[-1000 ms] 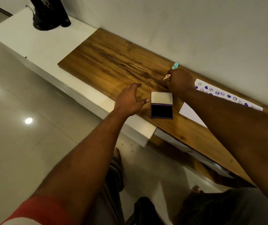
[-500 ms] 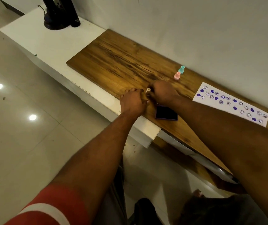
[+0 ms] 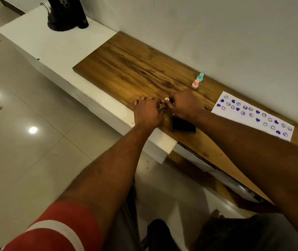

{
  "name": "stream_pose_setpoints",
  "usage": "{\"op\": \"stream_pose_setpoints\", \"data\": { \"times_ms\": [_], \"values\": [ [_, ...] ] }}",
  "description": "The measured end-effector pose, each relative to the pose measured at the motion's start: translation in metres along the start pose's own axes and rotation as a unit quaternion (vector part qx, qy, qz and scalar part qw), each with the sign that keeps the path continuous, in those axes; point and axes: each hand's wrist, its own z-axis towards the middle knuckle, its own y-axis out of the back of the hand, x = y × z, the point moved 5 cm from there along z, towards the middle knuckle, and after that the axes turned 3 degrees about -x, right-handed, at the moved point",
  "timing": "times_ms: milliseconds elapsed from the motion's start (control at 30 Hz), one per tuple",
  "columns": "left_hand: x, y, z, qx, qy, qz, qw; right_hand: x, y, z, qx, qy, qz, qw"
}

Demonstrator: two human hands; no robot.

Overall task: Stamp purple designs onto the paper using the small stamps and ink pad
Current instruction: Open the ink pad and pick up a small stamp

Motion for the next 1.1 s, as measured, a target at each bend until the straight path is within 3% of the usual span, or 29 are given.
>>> {"op": "stream_pose_setpoints", "data": {
  "times_ms": [300,567,767,1000,1100],
  "values": [
    [0.003,-0.008,-0.005,0.027,-0.038,0.017,0.999,-0.005,-0.014,-0.003,0.114,0.03,-0.02,0.993],
    [-0.001,-0.017,-0.008,0.048,-0.05,0.017,0.997,-0.011,-0.011,-0.015,0.098,0.067,-0.001,0.993],
    [-0.001,-0.014,-0.01,0.054,-0.036,0.007,0.998,-0.027,0.01,-0.033,0.01,0.028,0.05,0.998],
    [-0.002,-0.009,-0.006,0.071,-0.036,0.013,0.997,-0.055,0.016,-0.072,0.037,0.0,0.043,0.998],
    [-0.013,-0.002,-0.004,0.046,-0.08,-0.015,0.996,-0.059,0.017,-0.081,0.022,-0.005,0.028,0.999]
  ]
}}
